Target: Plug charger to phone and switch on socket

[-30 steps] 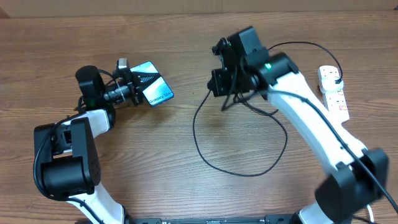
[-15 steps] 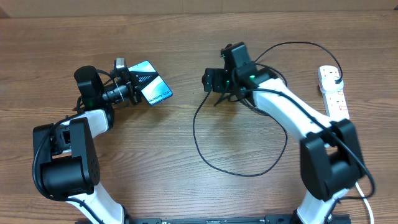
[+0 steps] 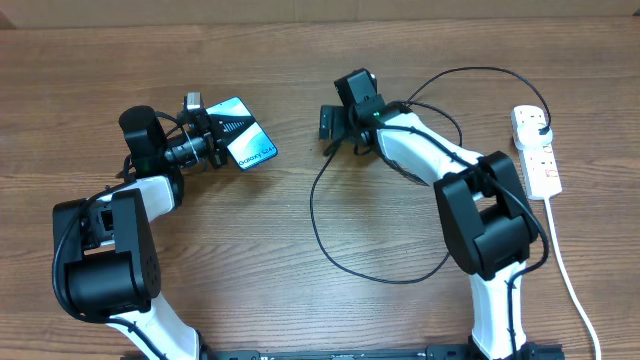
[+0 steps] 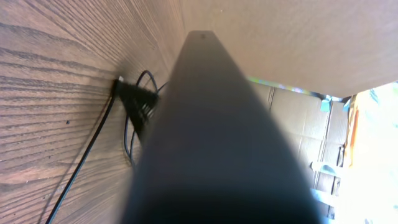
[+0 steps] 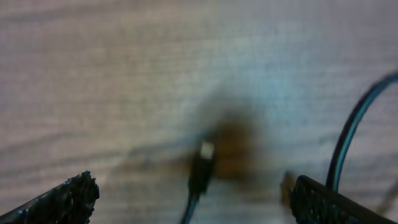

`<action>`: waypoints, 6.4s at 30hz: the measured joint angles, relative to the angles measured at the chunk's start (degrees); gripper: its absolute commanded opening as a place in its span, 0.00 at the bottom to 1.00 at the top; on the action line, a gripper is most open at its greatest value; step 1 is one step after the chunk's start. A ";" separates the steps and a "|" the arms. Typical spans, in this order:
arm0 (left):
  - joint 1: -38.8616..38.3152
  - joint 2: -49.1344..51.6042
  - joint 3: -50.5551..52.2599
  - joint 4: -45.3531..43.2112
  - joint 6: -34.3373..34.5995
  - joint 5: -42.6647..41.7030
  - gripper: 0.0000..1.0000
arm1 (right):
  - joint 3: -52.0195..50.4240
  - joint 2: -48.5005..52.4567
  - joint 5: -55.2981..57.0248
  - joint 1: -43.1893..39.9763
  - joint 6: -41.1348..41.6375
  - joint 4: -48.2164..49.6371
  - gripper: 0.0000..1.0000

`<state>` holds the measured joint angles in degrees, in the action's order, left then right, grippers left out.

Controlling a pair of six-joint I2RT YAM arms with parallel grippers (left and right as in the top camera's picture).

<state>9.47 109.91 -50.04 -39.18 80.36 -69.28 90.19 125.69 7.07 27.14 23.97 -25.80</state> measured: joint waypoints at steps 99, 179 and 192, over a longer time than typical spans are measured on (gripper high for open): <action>0.28 0.00 0.00 0.00 -1.42 -2.32 0.04 | 15.26 7.04 -8.31 -3.08 6.78 -27.89 0.04; -16.57 10.03 -11.50 -8.70 11.37 3.10 0.04 | -21.44 -20.17 -83.47 -15.93 -18.47 -17.18 0.04; -16.85 10.03 -13.33 -9.86 11.76 0.70 0.04 | -21.49 -20.17 -83.56 -9.09 -13.33 -5.05 0.04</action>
<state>-7.38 119.94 -63.37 -49.04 92.12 -68.58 68.71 105.51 -76.49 18.04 10.63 -30.85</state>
